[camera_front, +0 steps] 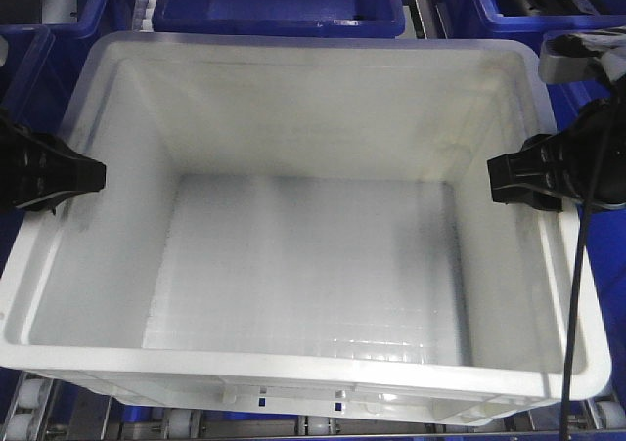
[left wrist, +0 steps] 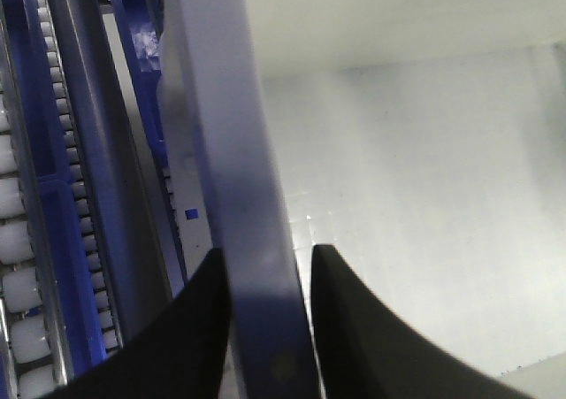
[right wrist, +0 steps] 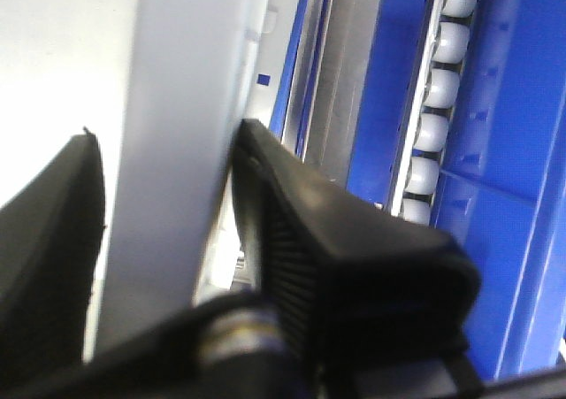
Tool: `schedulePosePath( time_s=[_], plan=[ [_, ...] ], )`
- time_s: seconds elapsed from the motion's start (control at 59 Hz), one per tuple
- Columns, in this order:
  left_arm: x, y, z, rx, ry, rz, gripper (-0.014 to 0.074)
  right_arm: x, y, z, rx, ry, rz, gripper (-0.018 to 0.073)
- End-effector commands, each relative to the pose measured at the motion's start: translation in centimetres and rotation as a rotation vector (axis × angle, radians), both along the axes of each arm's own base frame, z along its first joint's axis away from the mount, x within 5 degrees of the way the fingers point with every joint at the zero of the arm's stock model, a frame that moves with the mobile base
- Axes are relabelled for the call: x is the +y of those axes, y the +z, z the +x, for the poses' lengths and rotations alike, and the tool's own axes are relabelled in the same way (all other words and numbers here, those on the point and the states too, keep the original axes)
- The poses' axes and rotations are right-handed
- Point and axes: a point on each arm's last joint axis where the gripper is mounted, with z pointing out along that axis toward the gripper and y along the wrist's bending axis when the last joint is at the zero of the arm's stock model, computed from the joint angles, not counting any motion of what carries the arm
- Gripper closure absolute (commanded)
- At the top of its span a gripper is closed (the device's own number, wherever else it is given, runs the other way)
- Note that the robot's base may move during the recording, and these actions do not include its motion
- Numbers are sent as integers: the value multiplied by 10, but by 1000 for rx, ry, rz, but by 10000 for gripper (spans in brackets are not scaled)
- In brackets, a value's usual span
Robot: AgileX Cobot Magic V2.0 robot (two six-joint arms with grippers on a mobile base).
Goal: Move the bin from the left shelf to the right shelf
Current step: 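Lower the bin with both grippers onto the roller shelf slot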
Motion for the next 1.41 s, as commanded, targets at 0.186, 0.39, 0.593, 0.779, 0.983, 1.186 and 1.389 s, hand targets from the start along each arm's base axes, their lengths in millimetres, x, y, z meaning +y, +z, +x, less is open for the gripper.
schedulePosePath(
  time_s=[0.186,0.39,0.593,0.779,0.983,1.186,1.389],
  plan=[
    [-4,18,9,-120,22,-76,603,1,29,10,-248,-13,48,564],
    [-5,16,11,-105,23,-91,603,0,31,12,-286,-20,38,564],
    [-6,16,12,-108,25,-95,603,0,32,14,-302,-25,37,564],
    [-5,17,12,-116,27,-96,603,1,26,19,-282,-24,32,564],
    [-5,17,12,-120,27,-90,603,2,18,27,-252,-21,19,564],
    [-6,11,17,-91,25,-86,603,4,10,35,-224,-20,12,564],
    [-8,3,24,-56,25,-80,603,5,2,41,-201,-11,-1,564]
  ],
)
